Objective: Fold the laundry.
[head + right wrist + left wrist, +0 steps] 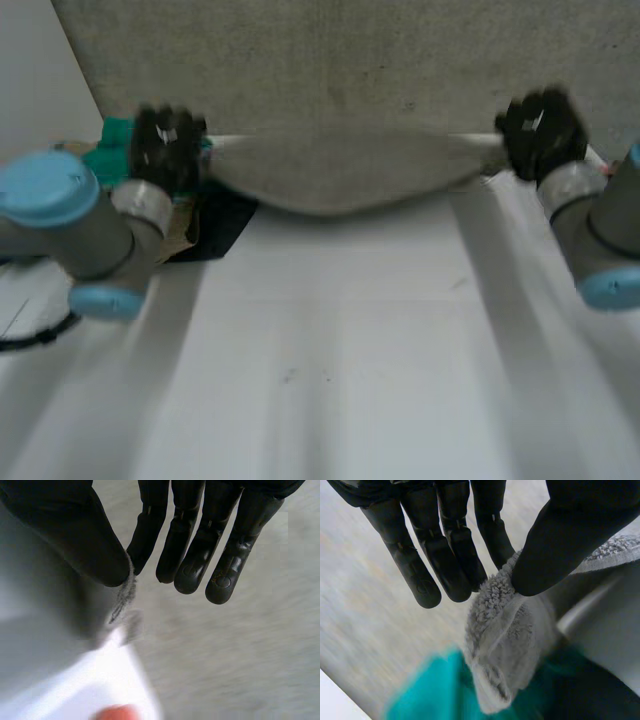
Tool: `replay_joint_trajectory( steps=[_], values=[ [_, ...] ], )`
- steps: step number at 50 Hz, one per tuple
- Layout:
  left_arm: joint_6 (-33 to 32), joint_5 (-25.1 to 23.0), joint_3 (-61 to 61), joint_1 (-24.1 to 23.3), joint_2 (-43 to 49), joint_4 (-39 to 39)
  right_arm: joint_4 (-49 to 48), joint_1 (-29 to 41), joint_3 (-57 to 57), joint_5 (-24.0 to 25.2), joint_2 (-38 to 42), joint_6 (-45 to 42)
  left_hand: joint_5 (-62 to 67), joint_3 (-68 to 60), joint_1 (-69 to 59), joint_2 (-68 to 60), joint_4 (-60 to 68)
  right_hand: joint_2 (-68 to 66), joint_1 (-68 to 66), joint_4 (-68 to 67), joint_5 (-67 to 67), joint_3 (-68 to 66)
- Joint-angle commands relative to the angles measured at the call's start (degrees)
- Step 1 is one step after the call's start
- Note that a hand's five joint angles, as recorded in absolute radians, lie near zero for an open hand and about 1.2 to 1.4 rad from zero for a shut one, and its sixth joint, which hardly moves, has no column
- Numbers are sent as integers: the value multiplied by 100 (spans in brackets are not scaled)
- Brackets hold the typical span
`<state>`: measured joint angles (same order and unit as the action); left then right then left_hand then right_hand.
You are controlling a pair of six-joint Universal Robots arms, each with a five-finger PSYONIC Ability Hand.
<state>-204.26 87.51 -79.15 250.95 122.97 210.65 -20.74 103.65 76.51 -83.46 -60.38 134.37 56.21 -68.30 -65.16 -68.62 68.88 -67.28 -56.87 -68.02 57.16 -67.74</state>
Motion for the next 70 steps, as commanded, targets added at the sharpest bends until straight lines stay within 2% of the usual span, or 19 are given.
replay_joint_trajectory(
  steps=[1, 5, 6, 10, 11, 13, 16, 21, 24, 31, 36, 40, 44, 46, 50, 53, 56, 59, 70],
  values=[
    [-579, 47, -1304, -28, -395, -1042, 1518, -187, 856, 163, -70, -51, 1379, -1169, -1484, -1138, 1112, -1272, -2313, -1198, 1284, -1226],
    [-1072, 56, -1963, 16, -1221, -2123, 3003, -495, 1252, 163, -693, -288, 1379, -1169, -1484, -1138, 1112, -1272, -2313, -1198, 1284, -1226],
    [-1151, 56, -2103, 24, -1379, -2351, 3641, -643, 1418, 172, -964, -437, 1379, -1169, -1484, -1138, 1112, -1272, -2313, -1198, 1284, -1226],
    [-1546, 82, -2780, 33, -2153, -3642, 4839, -1161, 1945, 189, -1510, -1182, 1379, -1169, -1484, -1138, 1112, -1272, -2313, -1198, 1284, -1226],
    [-1712, 117, -2999, 59, -2380, -4133, 4973, -1276, 2051, 189, -1590, -1377, 1379, -1169, -1484, -1138, 1112, -1272, -2313, -1198, 1284, -1226],
    [-1837, 117, -3167, 60, -2566, -4601, 5106, -1444, 2262, 172, -1792, -1755, 1379, -1169, -1484, -1138, 1112, -1272, -2313, -1198, 1284, -1226],
    [-1934, 108, -3239, 33, -2673, -4911, 5002, -1646, 2483, 128, -1960, -2152, 1379, -1169, -1484, -1138, 1112, -1272, -2313, -1198, 1284, -1226],
    [-1916, 108, -3002, -11, -2611, -4490, 4598, -1611, 2449, 154, -1960, -2039, 1379, -1169, -1484, -1138, 1112, -1272, -2313, -1198, 1284, -1226],
    [-1881, 108, -2703, -19, -2445, -3946, 4212, -1594, 2308, 189, -1881, -1793, 1379, -1169, -1484, -1138, 1112, -1272, -2313, -1198, 1284, -1226],
    [-1635, 187, -1816, -151, -1453, -2486, 2937, -848, 1482, 23, -1047, -1309, 1379, -1169, -1484, -1138, 1112, -1272, -2313, -1198, 1284, -1226],
    [-1600, 547, -1262, -195, -775, -2336, 2435, -680, 867, -416, -415, -1264, 1379, -1169, -1484, -1138, 1112, -1272, -2313, -1198, 1284, -1226],
    [-1679, 697, -954, -336, -572, -2292, 2312, -601, 533, -409, -168, -1308, 1379, -1169, -1484, -1138, 1112, -1272, -2313, -1198, 1284, -1226],
    [-1670, 653, 160, -301, -345, -1976, 1891, -426, -266, -391, 61, -1238, 1379, -1169, -1484, -1138, 1112, -1272, -2313, -1198, 1284, -1226],
    [-1696, 636, 1144, -274, -54, -1739, 1355, -250, -1075, -417, 237, -1168, 1379, -1169, -1484, -1138, 1112, -1272, -2313, -1198, 1284, -1226],
    [-1618, 609, 2796, -239, 87, -1274, 92, -91, -2252, -426, 89, -520, 1379, -1169, -1484, -1138, 1112, -1272, -2313, -1198, 1284, -1226],
    [-1399, 583, 3405, -169, 61, -668, -447, -100, -2421, -470, -157, -210, 1379, -1169, -1484, -1138, 1112, -1272, -2313, -1198, 1284, -1226],
    [-889, 530, 3459, -72, -202, -166, -782, -109, -2395, -505, -500, 80, 1379, -1169, -1484, -1138, 1112, -1272, -2313, -1198, 1284, -1226],
    [-538, 399, 3180, 24, -518, -147, -695, -109, -2281, -523, -606, 151, 1379, -1169, -1484, -1138, 1112, -1272, -2313, -1198, 1284, -1226],
    [-483, -32, 1010, 42, -616, -121, -404, -126, -955, -452, -563, 186, 1379, -1169, -1484, -1138, 1112, -1272, -2313, -1198, 1284, -1226]
  ],
)
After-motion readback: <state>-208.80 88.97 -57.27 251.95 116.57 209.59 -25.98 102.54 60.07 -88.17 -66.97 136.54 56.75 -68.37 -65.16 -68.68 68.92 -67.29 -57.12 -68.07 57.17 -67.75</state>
